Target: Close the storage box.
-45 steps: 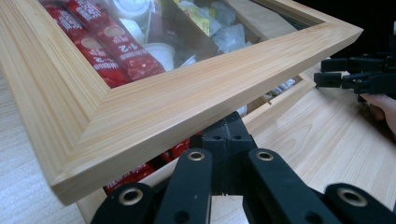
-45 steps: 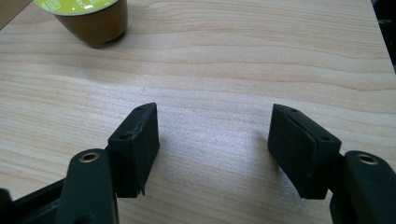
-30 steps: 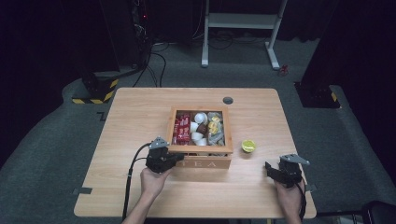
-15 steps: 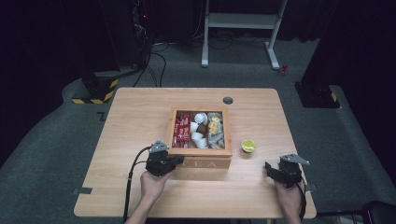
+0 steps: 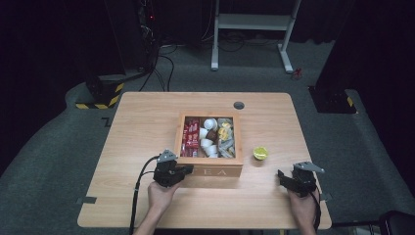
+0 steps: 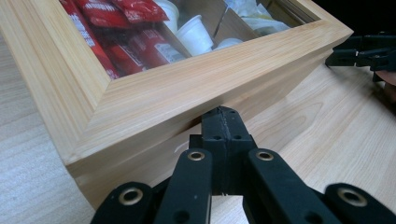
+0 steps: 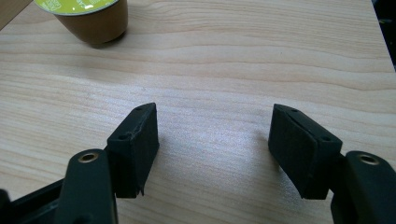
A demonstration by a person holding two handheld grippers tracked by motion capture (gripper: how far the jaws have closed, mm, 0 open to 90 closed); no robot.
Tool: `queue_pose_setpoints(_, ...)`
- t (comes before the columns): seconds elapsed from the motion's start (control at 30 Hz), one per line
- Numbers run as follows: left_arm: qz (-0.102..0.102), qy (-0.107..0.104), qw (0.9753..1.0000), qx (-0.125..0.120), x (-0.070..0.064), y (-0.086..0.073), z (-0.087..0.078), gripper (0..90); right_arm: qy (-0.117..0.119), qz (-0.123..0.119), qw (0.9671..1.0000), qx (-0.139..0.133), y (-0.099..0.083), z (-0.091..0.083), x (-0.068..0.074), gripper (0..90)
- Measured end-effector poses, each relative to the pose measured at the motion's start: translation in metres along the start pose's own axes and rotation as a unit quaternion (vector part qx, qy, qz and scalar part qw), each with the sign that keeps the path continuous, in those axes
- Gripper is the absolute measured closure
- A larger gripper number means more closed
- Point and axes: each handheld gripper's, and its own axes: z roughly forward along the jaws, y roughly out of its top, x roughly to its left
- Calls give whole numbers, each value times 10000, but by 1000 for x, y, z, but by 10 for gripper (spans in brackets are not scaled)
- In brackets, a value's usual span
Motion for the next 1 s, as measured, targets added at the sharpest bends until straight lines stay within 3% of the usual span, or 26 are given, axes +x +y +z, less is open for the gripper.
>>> queue_pose_setpoints(0.33, 67, 12, 10000, -42, -1, -3, -1, 900, -1, 1, 10000, 0, 0, 0, 0, 333)
queue_pose_setpoints(0.47, 4, -35, 9998, -208, 0, -1, -10, 900, -1, 0, 10000, 0, 0, 0, 0, 333)
queue_pose_setpoints(1.0, -58, -61, 9990, -449, 9, 6, -33, 873, -1, 0, 10000, -1, 0, 0, 0, 333)
